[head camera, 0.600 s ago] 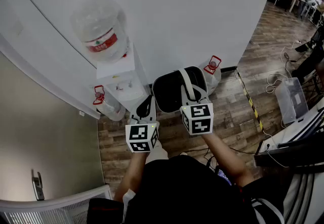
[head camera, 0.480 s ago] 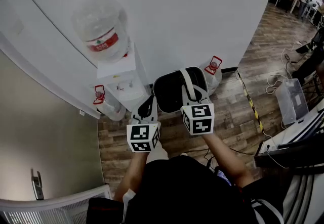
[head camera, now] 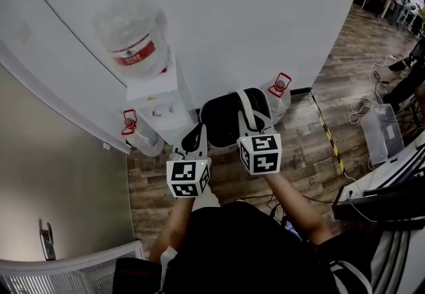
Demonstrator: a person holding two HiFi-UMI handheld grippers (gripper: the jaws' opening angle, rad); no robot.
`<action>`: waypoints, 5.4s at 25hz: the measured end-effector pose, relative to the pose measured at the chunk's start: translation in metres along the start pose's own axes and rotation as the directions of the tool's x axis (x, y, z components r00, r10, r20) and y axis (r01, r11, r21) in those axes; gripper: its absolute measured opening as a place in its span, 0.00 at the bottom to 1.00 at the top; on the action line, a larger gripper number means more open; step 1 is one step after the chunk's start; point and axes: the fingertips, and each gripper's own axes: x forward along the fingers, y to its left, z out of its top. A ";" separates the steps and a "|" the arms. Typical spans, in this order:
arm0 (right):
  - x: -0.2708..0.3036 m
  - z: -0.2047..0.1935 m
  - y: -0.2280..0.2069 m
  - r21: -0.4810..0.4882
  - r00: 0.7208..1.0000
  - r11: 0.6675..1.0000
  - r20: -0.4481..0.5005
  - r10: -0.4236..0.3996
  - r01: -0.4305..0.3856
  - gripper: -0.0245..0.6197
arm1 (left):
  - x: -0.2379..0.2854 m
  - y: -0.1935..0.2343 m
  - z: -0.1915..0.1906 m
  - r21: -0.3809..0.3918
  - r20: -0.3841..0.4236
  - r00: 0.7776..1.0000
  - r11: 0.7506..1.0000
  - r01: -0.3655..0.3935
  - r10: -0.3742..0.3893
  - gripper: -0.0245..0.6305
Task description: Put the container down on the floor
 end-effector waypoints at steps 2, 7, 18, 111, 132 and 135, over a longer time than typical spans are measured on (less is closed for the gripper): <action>0.000 0.000 -0.001 0.000 1.000 1.000 0.000 0.002 -0.002 0.09 | 0.000 0.000 0.000 -0.002 -0.003 1.000 1.000 -0.003 0.003 0.06; 0.001 -0.001 -0.007 0.009 1.000 1.000 -0.002 0.001 -0.001 0.09 | 0.004 -0.003 -0.003 -0.005 -0.017 1.000 1.000 -0.001 0.001 0.06; 0.007 -0.008 -0.017 0.004 1.000 1.000 -0.019 0.016 -0.016 0.09 | 0.013 -0.006 -0.011 -0.017 -0.036 0.999 1.000 -0.003 0.002 0.06; 0.366 -0.004 -0.063 0.061 0.956 0.990 -0.277 -0.102 0.124 0.09 | 0.315 0.202 -0.057 -0.202 -0.223 0.953 0.966 0.162 -0.206 0.06; 0.384 -0.096 -0.080 0.065 0.916 0.994 -0.398 -0.051 0.084 0.09 | 0.330 0.183 -0.171 -0.290 -0.377 0.904 0.952 0.093 -0.203 0.06; 0.389 -0.111 -0.082 0.075 0.912 0.994 -0.408 -0.043 0.081 0.09 | 0.333 0.184 -0.191 -0.300 -0.397 0.896 0.951 0.076 -0.197 0.06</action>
